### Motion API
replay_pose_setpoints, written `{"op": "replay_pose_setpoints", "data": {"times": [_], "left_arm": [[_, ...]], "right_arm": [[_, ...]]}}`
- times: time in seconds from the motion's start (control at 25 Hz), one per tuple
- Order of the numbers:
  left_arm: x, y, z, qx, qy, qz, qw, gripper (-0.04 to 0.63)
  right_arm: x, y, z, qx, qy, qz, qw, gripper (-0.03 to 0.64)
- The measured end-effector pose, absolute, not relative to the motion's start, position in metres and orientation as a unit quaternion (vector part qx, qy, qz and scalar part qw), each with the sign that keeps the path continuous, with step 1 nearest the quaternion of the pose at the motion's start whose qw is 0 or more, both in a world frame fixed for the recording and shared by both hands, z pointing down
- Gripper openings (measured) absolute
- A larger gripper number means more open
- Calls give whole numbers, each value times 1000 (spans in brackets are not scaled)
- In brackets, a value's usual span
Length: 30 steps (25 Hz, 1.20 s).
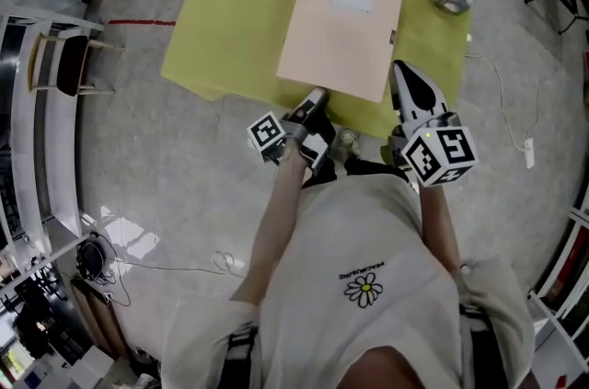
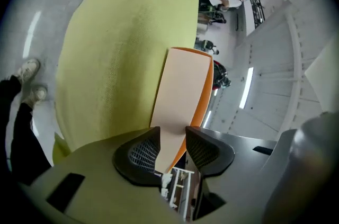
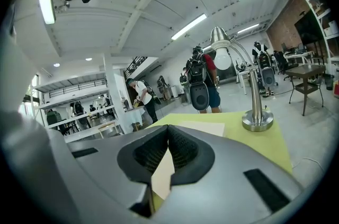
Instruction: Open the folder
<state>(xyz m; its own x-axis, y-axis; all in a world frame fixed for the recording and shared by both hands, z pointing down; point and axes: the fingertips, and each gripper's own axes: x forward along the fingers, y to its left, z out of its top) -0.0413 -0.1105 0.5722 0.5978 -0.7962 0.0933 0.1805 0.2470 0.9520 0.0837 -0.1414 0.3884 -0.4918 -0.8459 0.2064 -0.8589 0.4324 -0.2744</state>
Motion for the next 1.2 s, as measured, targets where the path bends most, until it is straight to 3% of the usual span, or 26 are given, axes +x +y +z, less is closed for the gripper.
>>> {"op": "replay_pose_setpoints", "data": {"times": [0.2,0.32,0.8,0.92,1.08,1.2], "left_arm": [[-42,-114,563,540,-297,-364,698,137],[-42,-114,557,565,-295,-363,680,170],[-43,-118,562,564,-345,-336,670,172],[-43,-117,564,578,-349,-314,668,173],[-46,-114,571,580,-373,-276,670,186],[-50,-115,570,587,-404,-252,654,186]], "right_arm": [[85,-140,393,501,-846,179,22,12],[88,-140,396,502,-845,183,26,12],[85,-130,421,486,-848,202,61,12],[88,-117,445,461,-845,264,62,14],[92,-96,497,427,-815,385,73,90],[88,-81,520,397,-788,467,54,97]]}}
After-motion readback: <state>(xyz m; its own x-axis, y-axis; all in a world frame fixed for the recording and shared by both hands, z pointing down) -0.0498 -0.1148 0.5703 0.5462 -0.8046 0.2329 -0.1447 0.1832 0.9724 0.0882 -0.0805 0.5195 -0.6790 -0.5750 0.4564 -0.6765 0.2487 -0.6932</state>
